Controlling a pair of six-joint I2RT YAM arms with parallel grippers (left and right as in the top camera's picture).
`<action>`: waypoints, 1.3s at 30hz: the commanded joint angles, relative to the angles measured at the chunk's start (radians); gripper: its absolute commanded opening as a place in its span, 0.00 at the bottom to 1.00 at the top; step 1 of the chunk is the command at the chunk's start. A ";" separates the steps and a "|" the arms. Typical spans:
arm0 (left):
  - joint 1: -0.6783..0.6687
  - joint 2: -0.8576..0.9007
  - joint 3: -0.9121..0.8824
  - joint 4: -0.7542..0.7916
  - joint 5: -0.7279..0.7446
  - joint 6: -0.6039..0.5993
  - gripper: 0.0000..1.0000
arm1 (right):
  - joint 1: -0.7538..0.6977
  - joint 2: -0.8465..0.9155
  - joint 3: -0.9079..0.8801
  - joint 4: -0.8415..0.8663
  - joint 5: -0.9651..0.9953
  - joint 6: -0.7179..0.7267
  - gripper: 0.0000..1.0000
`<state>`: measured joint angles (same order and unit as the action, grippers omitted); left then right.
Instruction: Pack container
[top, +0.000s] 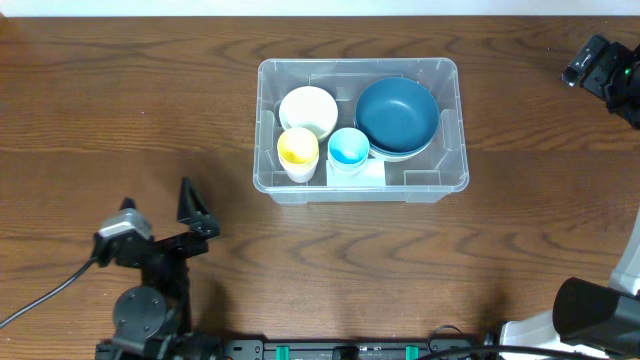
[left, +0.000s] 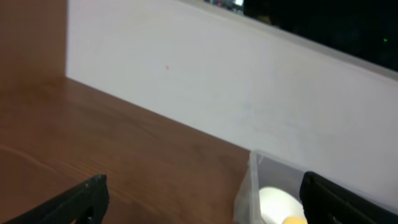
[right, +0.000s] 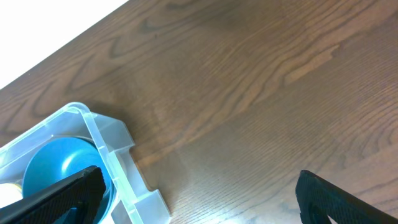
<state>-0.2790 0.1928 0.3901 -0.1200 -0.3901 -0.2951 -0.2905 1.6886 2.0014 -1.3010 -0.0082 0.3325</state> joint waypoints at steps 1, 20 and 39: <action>0.031 -0.044 -0.102 0.084 0.076 -0.010 0.98 | 0.002 -0.001 -0.001 -0.001 0.000 0.011 0.99; 0.078 -0.192 -0.362 0.118 0.122 -0.017 0.98 | 0.002 -0.001 -0.001 -0.001 0.000 0.011 0.99; 0.087 -0.190 -0.386 0.069 0.163 0.055 0.98 | 0.002 -0.001 -0.001 -0.001 0.000 0.011 0.99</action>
<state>-0.1970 0.0101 0.0273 -0.0189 -0.2344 -0.2604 -0.2905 1.6886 2.0014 -1.3014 -0.0082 0.3328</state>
